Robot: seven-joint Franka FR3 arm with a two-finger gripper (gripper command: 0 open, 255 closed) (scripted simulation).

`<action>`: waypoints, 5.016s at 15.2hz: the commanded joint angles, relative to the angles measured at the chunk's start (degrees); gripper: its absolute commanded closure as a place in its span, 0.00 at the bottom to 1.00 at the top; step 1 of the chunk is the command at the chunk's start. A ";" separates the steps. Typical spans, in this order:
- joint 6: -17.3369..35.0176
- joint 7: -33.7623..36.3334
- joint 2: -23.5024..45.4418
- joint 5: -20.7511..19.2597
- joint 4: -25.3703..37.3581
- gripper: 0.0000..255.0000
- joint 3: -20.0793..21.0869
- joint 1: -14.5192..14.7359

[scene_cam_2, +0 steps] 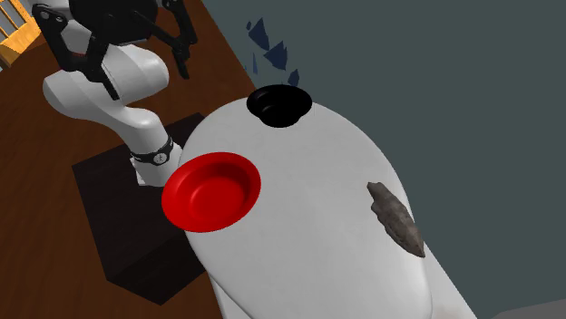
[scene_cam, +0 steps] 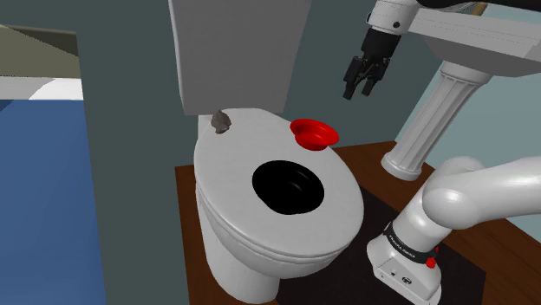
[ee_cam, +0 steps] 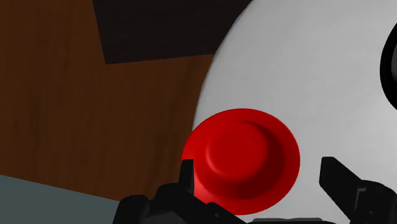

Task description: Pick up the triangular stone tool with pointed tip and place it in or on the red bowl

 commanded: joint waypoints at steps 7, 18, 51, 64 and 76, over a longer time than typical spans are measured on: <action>8.96 5.29 9.66 3.11 1.29 0.00 3.85 0.63; 22.17 14.69 30.94 4.65 10.82 0.00 10.10 1.07; 33.39 27.81 64.88 -2.44 35.03 1.00 13.09 5.16; 29.29 27.80 63.45 -2.05 37.75 1.00 13.27 5.06; 20.66 27.98 61.86 -1.66 44.86 1.00 13.50 5.09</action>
